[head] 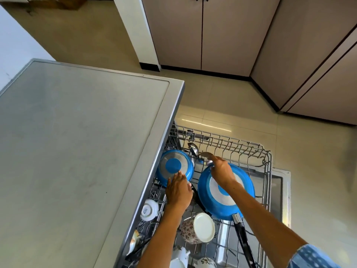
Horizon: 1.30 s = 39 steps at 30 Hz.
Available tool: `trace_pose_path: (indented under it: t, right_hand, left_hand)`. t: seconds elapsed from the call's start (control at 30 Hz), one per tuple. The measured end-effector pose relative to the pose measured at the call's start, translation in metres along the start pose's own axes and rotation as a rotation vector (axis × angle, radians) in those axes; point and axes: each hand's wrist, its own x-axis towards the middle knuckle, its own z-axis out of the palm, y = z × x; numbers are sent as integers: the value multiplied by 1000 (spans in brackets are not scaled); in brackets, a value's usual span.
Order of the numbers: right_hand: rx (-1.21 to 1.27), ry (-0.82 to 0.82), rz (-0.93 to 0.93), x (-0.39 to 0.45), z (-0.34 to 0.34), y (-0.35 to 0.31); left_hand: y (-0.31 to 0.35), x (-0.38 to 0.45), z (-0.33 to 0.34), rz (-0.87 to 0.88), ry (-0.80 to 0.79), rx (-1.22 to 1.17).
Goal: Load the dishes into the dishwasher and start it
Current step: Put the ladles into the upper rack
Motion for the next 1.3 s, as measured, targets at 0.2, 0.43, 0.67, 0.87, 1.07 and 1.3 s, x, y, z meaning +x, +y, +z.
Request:
trace_pose_path:
  t: [0.2,0.43,0.67,0.87,1.07,1.3]
  right_hand:
    - [159,155,19,-72,-17,-22]
    - [278,297,-231,-219,-54,-94]
    - [260,222,-590,-376,-38,-198]
    - [286,37,-921,-474,9,-304]
    - [218,-111,-1188,-546,82,-390]
    - [189,-228,-1328,-613,195,-499]
  left_hand:
    - [13,-61,-8,100,203,-162]
    - [11,-217,-52,201,538,-258]
    - [-80,-426,-71,32,870,-221]
    - [-175,-573,-64,-351,1091,-176]
    - [-261,-676,-53,-671,1260,-106]
    - [-408,-743,-32,-903,1177,-80]
